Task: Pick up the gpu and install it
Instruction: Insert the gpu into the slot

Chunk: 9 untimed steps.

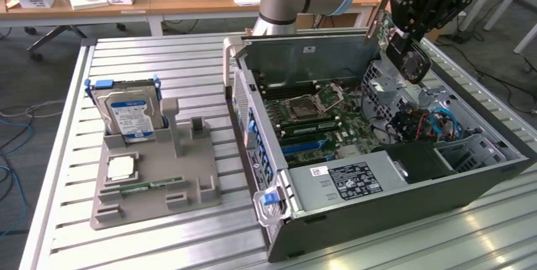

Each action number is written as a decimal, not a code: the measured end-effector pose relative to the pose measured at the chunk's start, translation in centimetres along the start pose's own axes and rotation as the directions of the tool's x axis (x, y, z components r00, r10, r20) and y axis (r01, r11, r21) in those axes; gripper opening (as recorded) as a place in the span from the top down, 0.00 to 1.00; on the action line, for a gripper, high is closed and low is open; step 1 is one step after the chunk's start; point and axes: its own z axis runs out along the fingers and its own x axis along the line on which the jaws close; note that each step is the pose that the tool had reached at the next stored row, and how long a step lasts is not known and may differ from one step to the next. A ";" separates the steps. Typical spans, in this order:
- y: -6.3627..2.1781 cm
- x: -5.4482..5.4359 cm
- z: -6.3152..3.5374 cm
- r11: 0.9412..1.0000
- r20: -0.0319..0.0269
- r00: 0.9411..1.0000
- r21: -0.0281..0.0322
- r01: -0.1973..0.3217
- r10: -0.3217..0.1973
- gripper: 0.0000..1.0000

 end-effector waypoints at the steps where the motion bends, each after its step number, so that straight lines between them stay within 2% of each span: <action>1: 0.00 0.0 0.00 1.000 0.000 1.000 0.000 0.000 0.000 0.74; 9: 0.00 0.0 0.01 1.000 0.000 1.000 0.000 0.006 -0.006 0.74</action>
